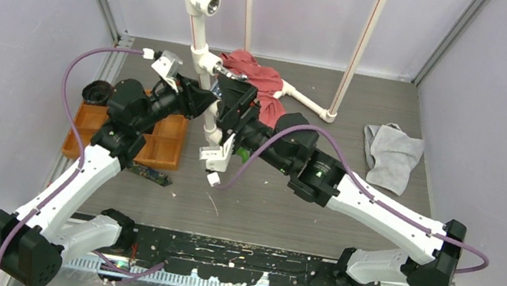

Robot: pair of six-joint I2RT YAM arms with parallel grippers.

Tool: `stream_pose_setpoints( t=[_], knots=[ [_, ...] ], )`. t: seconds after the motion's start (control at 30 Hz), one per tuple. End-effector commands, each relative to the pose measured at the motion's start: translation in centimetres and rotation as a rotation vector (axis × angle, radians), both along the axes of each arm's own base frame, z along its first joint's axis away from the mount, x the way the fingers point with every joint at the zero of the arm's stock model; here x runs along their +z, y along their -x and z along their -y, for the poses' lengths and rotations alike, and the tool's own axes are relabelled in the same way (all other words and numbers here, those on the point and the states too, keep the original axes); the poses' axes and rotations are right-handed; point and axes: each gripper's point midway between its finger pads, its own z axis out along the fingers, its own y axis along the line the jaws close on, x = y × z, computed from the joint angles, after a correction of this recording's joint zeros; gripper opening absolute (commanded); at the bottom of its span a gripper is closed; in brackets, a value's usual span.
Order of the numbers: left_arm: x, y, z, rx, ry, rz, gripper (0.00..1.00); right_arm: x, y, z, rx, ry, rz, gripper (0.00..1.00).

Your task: Install the water faucets

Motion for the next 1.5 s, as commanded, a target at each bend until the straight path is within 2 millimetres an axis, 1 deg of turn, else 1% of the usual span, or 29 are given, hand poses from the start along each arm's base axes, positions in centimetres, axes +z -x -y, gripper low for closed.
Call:
stream_pose_setpoints(
  t=[0.0, 0.07, 0.17, 0.27, 0.33, 0.47, 0.57, 0.6, 0.63, 0.7, 0.77, 0.87, 0.93, 0.97, 1.0, 1.07, 1.1, 1.13, 1.2, 1.27, 1.3, 1.37, 1.47],
  knots=[
    [2.1, 0.4, -0.3, 0.016, 0.089, -0.035, 0.00, 5.0, -0.7, 1.1, -0.077, -0.085, 0.155, 0.87],
    [2.1, 0.4, -0.3, 0.015, 0.089, -0.034, 0.00, 4.9, -1.0, 0.7, -0.079, -0.082, 0.153, 0.81],
    [2.1, 0.5, -0.3, 0.012, 0.090, -0.032, 0.00, 4.7, -1.5, 0.4, -0.100, -0.078, 0.163, 0.69],
    [2.0, 0.6, -0.3, 0.011, 0.091, -0.032, 0.00, 5.1, -1.5, 0.6, -0.103, -0.107, 0.161, 0.57],
    [1.9, 0.6, -0.3, 0.010, 0.090, -0.034, 0.00, 5.3, -1.5, 0.6, -0.097, -0.127, 0.125, 0.51],
    [1.8, 0.6, -0.3, 0.010, 0.093, -0.035, 0.00, 5.9, -1.4, 0.5, -0.069, -0.195, -0.038, 0.36],
    [1.9, 0.6, -0.3, 0.009, 0.097, -0.031, 0.00, 6.5, -1.3, 0.2, -0.038, -0.273, -0.216, 0.21],
    [1.9, 0.6, -0.3, 0.009, 0.097, -0.032, 0.00, 6.7, -1.2, 0.0, -0.023, -0.306, -0.280, 0.19],
    [1.9, 0.6, -0.3, 0.009, 0.098, -0.031, 0.00, 7.0, -1.0, -0.1, -0.006, -0.340, -0.342, 0.19],
    [1.9, 0.6, -0.2, 0.005, 0.100, -0.032, 0.00, 7.7, -0.6, -0.3, 0.026, -0.426, -0.459, 0.23],
    [2.0, 0.7, -0.1, 0.000, 0.105, -0.030, 0.00, 8.5, -0.7, -0.2, 0.040, -0.544, -0.597, 0.23],
    [2.1, 0.7, 0.0, -0.005, 0.105, -0.028, 0.00, 8.8, -0.9, 0.0, 0.074, -0.679, -0.805, 0.18],
    [2.2, 0.8, 0.0, -0.010, 0.103, -0.029, 0.00, 8.9, -1.6, 0.4, 0.094, -0.767, -0.956, 0.12],
    [2.0, 0.8, 0.1, -0.012, 0.102, -0.032, 0.00, 8.8, -1.3, 0.2, 0.129, -0.804, -1.050, 0.10],
    [2.0, 0.8, 0.1, -0.012, 0.101, -0.033, 0.00, 8.9, -1.9, 0.7, 0.147, -0.853, -1.129, 0.09],
    [1.9, 0.8, 0.1, -0.015, 0.100, -0.035, 0.00, 9.0, -2.2, 1.2, 0.214, -0.945, -1.306, 0.08],
    [1.9, 0.8, 0.1, -0.015, 0.101, -0.033, 0.00, 9.5, -2.6, 1.9, 0.251, -1.005, -1.375, 0.08],
    [1.8, 0.8, 0.1, -0.013, 0.100, -0.035, 0.00, 9.1, -2.9, 2.4, 0.275, -1.052, -1.467, 0.10],
    [1.8, 0.9, 0.1, -0.013, 0.102, -0.036, 0.00, 9.7, -3.2, 3.6, 0.384, -1.161, -1.596, 0.10],
    [1.7, 0.9, 0.0, -0.013, 0.101, -0.037, 0.00, 9.5, -3.3, 4.0, 0.455, -1.217, -1.751, 0.09],
    [1.6, 0.9, 0.0, -0.013, 0.101, -0.038, 0.00, 9.2, -3.6, 3.9, 0.462, -1.221, -1.800, 0.08],
    [1.4, 0.9, 0.0, -0.011, 0.100, -0.040, 0.00, 8.8, -3.8, 3.4, 0.488, -1.225, -1.956, 0.04],
    [1.4, 0.9, 0.0, -0.011, 0.103, -0.042, 0.00, 7.7, -4.6, 2.4, 0.524, -1.231, -2.114, 0.03]
  ],
)
